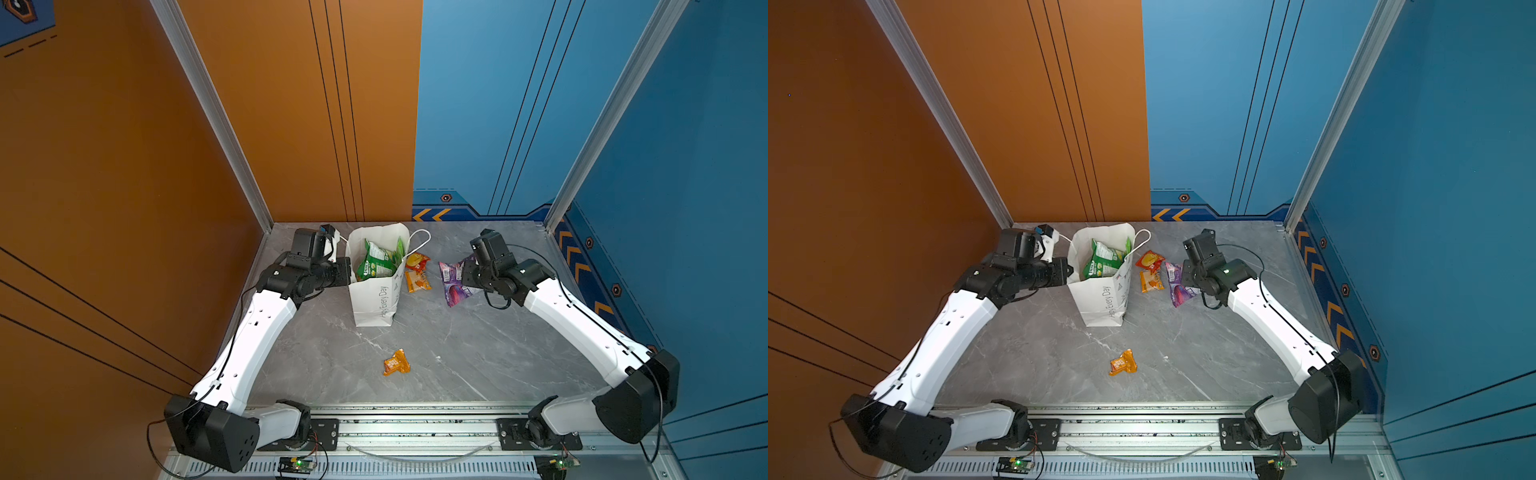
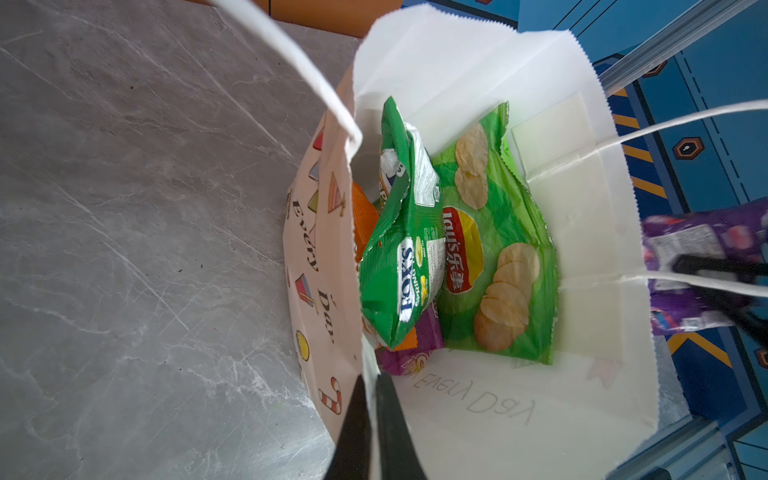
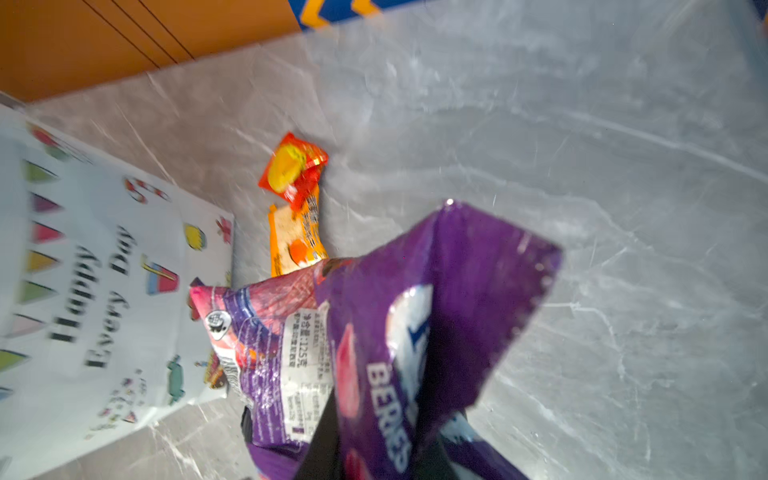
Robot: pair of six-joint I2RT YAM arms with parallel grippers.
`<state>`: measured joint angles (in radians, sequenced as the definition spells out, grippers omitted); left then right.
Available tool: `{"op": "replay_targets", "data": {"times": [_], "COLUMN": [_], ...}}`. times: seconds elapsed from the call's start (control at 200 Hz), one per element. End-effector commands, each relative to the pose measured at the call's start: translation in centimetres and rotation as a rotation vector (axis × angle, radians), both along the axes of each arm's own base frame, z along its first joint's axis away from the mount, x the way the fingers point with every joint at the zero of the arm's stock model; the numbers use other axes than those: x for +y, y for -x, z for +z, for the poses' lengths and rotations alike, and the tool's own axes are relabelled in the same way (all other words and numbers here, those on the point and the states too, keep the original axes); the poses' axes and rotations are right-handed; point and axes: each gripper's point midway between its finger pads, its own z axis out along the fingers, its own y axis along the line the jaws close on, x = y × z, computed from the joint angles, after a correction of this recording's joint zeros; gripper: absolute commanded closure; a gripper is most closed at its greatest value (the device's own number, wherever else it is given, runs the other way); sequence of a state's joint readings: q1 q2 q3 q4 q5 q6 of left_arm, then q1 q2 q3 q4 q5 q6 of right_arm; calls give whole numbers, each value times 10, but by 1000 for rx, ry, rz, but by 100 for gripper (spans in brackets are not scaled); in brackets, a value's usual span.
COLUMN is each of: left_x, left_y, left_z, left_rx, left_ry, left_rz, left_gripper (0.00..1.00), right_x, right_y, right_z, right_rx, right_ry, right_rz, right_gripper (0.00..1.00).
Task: Place the snacks into the paper bag
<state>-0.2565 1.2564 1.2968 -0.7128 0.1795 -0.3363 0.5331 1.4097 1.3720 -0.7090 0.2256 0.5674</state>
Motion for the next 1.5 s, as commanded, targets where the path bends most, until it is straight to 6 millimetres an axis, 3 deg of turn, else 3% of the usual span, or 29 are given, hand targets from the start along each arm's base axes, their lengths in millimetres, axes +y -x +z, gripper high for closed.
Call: {"op": "replay_targets", "data": {"times": [0.0,0.27,0.29,0.501,0.661,0.896,1.076,1.497], "left_x": [-2,-5,-5,-8,-9,-11,-13,-14], "left_y": [-4,-2,-2,1,2,3,4,5], "left_z": [19,22,22,24,26,28,28,30], "left_rx": [-90,-104,-104,-109,-115,-119,-120,-131], "left_ry": [1,-10,-8,-4,-2,1,3,5], "left_rz": [-6,-12,-14,-24,-31,-37,-45,-51], "left_gripper": [100,100,100,100,100,100,100,100], "right_x": [-13,13,24,54,90,136,166,220], "right_y": [-1,-4,0,1,2,4,3,-5], "right_z": [60,162,168,219,242,248,237,175], "right_rx": [-155,-374,-387,-505,-563,-604,-604,-517], "right_ry": [41,80,74,108,128,189,219,325], "right_rz": [-91,-63,-35,12,81,153,209,339], "right_gripper": [100,100,100,100,100,100,100,100]}}
